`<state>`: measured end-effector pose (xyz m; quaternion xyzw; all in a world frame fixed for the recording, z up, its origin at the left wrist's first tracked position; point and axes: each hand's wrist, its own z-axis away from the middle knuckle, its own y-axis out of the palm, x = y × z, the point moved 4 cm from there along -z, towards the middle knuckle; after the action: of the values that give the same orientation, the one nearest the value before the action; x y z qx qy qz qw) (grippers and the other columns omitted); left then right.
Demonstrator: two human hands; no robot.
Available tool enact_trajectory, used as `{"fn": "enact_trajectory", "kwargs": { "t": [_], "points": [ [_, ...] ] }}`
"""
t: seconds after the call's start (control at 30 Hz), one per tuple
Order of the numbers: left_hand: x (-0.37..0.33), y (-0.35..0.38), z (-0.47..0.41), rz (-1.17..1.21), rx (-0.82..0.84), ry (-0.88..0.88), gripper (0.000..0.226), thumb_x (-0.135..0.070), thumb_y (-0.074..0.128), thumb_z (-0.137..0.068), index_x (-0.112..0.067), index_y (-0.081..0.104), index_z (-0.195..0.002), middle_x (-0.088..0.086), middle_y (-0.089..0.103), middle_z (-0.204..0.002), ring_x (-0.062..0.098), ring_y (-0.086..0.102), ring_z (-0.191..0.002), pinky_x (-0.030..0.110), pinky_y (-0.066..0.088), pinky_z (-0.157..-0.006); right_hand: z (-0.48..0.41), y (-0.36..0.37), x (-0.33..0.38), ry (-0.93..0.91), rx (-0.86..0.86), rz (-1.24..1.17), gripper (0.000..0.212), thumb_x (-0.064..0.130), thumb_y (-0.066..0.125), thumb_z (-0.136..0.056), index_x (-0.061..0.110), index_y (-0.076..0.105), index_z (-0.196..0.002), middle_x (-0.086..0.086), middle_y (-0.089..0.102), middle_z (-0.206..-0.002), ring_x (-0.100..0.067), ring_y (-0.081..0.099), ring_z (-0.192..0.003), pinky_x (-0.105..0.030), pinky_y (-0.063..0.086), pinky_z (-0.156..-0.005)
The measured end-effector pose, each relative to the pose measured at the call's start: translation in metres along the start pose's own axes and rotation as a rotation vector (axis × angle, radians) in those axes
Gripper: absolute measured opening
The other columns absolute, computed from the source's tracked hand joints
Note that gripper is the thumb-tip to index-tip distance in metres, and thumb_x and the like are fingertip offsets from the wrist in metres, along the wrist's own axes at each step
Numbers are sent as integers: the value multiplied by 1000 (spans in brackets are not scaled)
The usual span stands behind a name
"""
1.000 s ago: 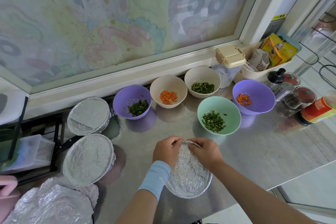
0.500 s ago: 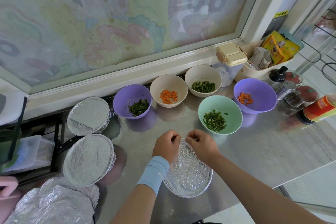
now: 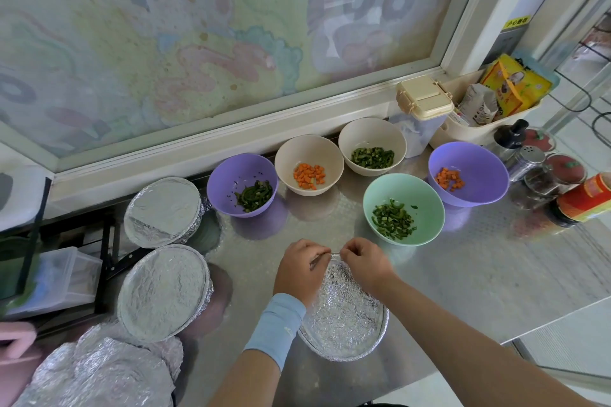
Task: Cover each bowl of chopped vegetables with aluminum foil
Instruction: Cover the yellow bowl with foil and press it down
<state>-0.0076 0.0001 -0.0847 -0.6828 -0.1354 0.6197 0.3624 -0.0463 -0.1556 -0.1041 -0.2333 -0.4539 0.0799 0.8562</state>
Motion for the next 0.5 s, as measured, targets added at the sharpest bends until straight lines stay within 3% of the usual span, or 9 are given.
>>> {"fn": "enact_trajectory", "kwargs": {
  "t": [0.17,0.23,0.33,0.5],
  "points": [
    [2,2,5,-78,-6,93,14,-24,68,-90,-20,78,-99,-7,65,-91,9,56,-92,13,40,-82,13,-7,12,-281,-131,62,11,17,66,-90,27,72,-93,14,69,-92,1,60,-81,-6,43,-72],
    [2,3,6,-85,13,86,15,-25,65,-92,-19,77,-100,-6,63,-91,9,55,-92,16,41,-81,17,-7,13,-387,-128,157,11,22,68,-90,24,77,-97,12,72,-93,-1,62,-84,-13,48,-78],
    [1,5,9,-58,7,88,15,-25,64,-93,-19,75,-99,-5,60,-88,12,56,-89,24,47,-79,23,-3,9,-468,-100,244,10,33,67,-91,31,76,-95,13,73,-83,-5,64,-75,-23,51,-70],
    [2,2,15,30,-14,50,12,-22,69,-89,-20,76,-99,-9,65,-86,4,60,-82,23,50,-78,26,-2,3,-465,-141,234,10,36,67,-91,32,76,-93,17,70,-73,-6,62,-67,-25,51,-62]
  ]
}}
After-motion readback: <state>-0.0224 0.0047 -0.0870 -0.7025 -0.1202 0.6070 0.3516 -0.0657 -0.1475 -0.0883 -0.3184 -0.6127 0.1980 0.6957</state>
